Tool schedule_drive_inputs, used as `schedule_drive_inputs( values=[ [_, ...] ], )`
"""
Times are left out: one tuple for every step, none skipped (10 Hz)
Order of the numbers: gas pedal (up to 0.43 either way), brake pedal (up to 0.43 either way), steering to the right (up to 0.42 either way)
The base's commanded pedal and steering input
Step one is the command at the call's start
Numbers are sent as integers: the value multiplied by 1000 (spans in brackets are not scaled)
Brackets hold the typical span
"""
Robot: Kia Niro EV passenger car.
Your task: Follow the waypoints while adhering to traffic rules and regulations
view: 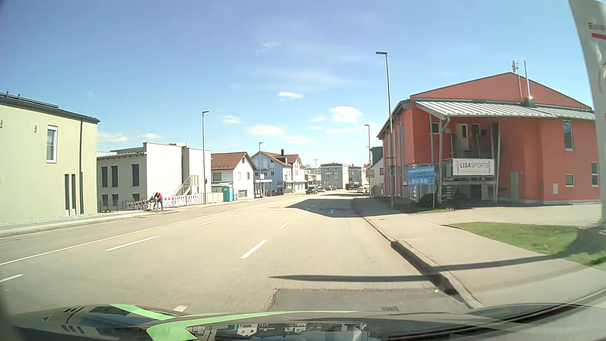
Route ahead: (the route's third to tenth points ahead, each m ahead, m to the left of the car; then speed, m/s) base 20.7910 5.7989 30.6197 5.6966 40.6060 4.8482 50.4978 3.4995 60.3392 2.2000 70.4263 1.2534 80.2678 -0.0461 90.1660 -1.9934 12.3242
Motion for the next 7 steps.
schedule_drive_inputs(
  values=[
    [28,0,13],
    [28,0,12],
    [28,0,12],
    [28,0,12],
    [28,0,11],
    [28,0,11],
    [0,0,10]
  ],
)
